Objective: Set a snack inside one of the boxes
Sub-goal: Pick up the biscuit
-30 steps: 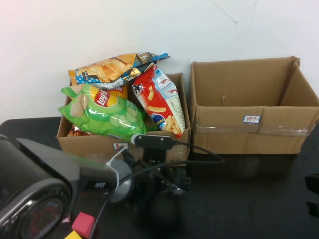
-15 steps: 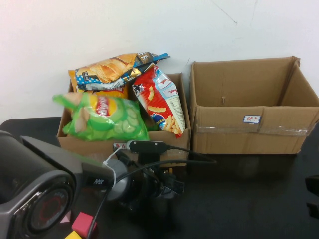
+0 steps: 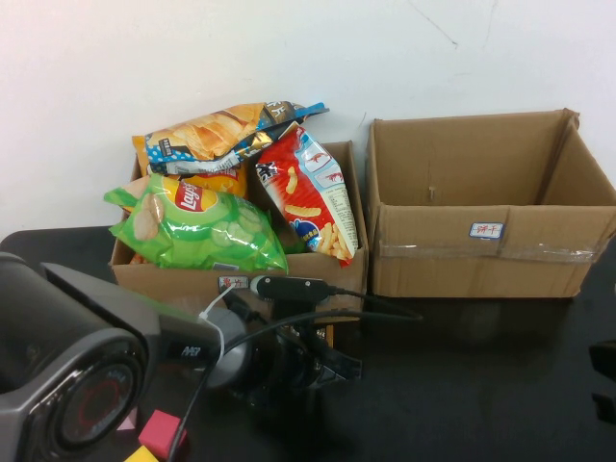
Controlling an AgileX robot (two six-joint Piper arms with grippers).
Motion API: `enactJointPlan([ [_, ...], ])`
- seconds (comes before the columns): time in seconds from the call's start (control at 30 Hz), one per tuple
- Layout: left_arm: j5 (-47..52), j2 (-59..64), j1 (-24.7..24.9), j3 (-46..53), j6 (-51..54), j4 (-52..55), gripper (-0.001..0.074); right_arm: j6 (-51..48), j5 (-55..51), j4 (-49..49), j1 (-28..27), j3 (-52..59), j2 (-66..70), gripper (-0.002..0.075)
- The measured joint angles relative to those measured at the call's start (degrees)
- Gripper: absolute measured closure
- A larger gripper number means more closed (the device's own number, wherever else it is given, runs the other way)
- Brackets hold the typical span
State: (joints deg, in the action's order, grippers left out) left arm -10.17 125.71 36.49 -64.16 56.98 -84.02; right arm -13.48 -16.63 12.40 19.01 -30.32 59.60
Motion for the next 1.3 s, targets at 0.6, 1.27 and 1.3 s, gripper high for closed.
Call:
enactJointPlan([
  [0.6, -14.8, -2.3, 14.4, 0.0, 10.2, -11.4, 0.0692, 0.0, -0.4, -3.8, 0.0, 0.0, 0.0, 0.0727],
  [1.27, -14.2, -0.4, 0.8, 0.0, 3.4, -5.1, 0.0178, 0.0, 1.0, -4.0, 0.0, 1.8, 0.0, 0.0727],
  [1.3, -12.2, -0.4, -0.1, 0.0, 3.2, -4.9, 0.0178, 0.0, 1.1, -4.0, 0.0, 1.8, 0.0, 0.0727],
])
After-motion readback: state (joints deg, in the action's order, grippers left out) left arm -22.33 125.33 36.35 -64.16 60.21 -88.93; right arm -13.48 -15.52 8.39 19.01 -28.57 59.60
